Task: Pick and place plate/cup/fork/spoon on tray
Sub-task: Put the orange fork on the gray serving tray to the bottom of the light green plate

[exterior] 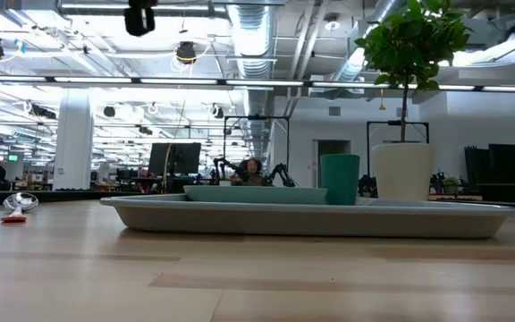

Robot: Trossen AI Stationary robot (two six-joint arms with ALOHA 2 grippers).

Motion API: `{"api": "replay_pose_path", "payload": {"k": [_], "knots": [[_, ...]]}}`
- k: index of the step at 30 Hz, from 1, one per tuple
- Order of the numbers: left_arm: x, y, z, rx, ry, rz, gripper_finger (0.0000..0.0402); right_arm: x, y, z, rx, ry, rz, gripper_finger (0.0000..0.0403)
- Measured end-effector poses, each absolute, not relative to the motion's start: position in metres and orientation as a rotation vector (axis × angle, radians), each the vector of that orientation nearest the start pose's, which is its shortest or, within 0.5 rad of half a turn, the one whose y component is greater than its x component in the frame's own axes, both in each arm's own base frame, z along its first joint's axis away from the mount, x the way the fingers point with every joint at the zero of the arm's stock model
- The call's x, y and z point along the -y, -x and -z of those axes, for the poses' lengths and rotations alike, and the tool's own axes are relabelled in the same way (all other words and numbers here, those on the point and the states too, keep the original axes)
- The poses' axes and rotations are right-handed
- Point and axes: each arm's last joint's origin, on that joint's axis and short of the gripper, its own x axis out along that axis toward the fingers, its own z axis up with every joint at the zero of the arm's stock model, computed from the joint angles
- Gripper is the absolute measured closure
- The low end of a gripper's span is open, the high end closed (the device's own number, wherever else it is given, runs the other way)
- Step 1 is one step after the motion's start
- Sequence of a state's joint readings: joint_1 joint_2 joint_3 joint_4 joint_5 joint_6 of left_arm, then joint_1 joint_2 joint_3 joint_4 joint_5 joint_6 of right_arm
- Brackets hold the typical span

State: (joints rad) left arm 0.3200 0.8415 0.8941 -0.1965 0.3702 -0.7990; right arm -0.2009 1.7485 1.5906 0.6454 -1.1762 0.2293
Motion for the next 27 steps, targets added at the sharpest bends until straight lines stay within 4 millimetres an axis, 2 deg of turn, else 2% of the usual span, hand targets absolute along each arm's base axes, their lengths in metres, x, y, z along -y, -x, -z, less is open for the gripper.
{"api": "replay_pose_path", "payload": {"k": [4, 7, 15, 27], "knots": [[-0.050, -0.188, -0.351, -0.203, 0.987, 0.084, 0.0247, 0.038, -0.379, -0.431, 0.314, 0.125, -1.055, 0.0402], [-0.051, -0.198, -0.350, -0.224, 1.070, 0.166, 0.0247, 0.032, -0.378, -0.431, 0.304, 0.126, -1.094, 0.0402], [-0.046, -0.217, -0.368, -0.189, 1.162, 0.526, 0.0247, 0.032, -0.372, -0.438, 0.385, 0.201, -1.091, 0.0402], [-0.036, -0.245, -0.365, -0.232, 1.195, 0.746, 0.0247, 0.042, -0.369, -0.441, 0.424, 0.247, -1.057, 0.0402]]}}
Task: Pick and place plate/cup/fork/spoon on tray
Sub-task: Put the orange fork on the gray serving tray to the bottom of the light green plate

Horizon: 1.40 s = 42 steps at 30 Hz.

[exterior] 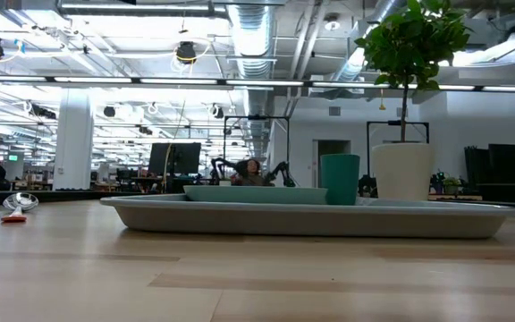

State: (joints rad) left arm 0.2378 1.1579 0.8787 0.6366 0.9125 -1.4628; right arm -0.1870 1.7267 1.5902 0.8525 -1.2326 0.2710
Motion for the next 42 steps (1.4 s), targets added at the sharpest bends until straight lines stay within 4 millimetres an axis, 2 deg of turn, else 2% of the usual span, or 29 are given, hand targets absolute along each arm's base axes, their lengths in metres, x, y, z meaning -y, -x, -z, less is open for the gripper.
{"api": "replay_pose_path", "payload": {"k": [5, 8, 16, 18, 31, 42], "knots": [[-0.031, -0.246, -0.371, -0.199, 1.179, 0.828, 0.0249, 0.048, -0.368, -0.441, 0.421, 0.251, -1.043, 0.0402], [-0.031, -0.245, -0.372, -0.181, 1.169, 0.834, 0.0267, 0.049, -0.368, -0.441, 0.427, 0.261, -1.037, 0.0402], [-0.031, -0.246, -0.372, -0.167, 1.131, 0.832, 0.0383, 0.049, -0.368, -0.441, 0.430, 0.268, -1.035, 0.0402], [-0.031, -0.245, -0.372, -0.161, 1.122, 0.836, 0.0393, 0.049, -0.368, -0.441, 0.430, 0.270, -1.034, 0.0402], [-0.031, -0.245, -0.374, -0.156, 1.153, 0.834, 0.0380, 0.064, -0.369, -0.437, 0.395, 0.268, -0.993, 0.0402], [-0.031, -0.245, -0.373, -0.168, 1.147, 0.845, 0.0276, 0.071, -0.374, -0.431, 0.368, 0.245, -0.974, 0.0402]]}}
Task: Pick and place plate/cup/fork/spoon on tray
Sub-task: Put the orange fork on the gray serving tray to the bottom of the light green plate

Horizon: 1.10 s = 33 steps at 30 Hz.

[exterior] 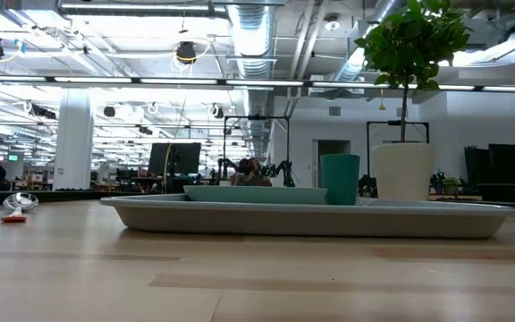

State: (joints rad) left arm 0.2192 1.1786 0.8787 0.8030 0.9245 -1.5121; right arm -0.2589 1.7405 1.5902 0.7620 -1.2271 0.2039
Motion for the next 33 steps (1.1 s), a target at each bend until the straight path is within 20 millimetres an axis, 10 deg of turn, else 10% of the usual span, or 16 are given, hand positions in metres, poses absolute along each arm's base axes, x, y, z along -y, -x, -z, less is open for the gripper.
{"api": "replay_pose_path", "payload": {"k": [21, 33], "knots": [[-0.031, -0.246, -0.372, -0.117, 1.045, 0.825, 0.0395, 0.072, -0.375, -0.432, 0.372, 0.186, -0.906, 0.0394], [-0.032, -0.246, -0.371, -0.108, 1.028, 0.811, 0.0400, 0.115, -0.364, -0.433, 0.240, -0.085, -0.808, 0.0209]]}}
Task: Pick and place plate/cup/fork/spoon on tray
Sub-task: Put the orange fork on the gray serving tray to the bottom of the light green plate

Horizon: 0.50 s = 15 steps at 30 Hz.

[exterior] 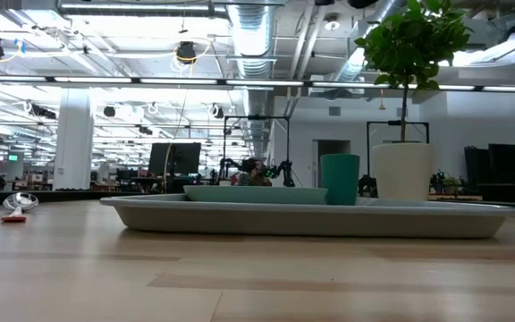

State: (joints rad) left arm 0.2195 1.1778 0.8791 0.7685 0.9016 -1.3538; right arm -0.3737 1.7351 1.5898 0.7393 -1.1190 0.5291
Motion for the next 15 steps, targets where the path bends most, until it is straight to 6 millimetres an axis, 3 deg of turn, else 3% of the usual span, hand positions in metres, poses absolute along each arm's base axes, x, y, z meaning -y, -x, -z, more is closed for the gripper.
{"api": "replay_pose_path", "payload": {"k": [5, 10, 15], "knots": [[-0.034, -0.248, -0.367, -0.149, 1.034, 0.786, 0.0401, 0.130, -0.357, -0.432, 0.145, -0.223, -0.833, 0.0151], [-0.040, -0.248, -0.351, -0.275, 1.046, 0.687, 0.0401, 0.158, -0.331, -0.440, -0.072, -0.491, -0.871, 0.0144], [-0.049, -0.247, -0.318, -0.426, 1.048, 0.409, 0.0401, 0.154, -0.318, -0.449, -0.172, -0.609, -0.868, 0.0144]]}}
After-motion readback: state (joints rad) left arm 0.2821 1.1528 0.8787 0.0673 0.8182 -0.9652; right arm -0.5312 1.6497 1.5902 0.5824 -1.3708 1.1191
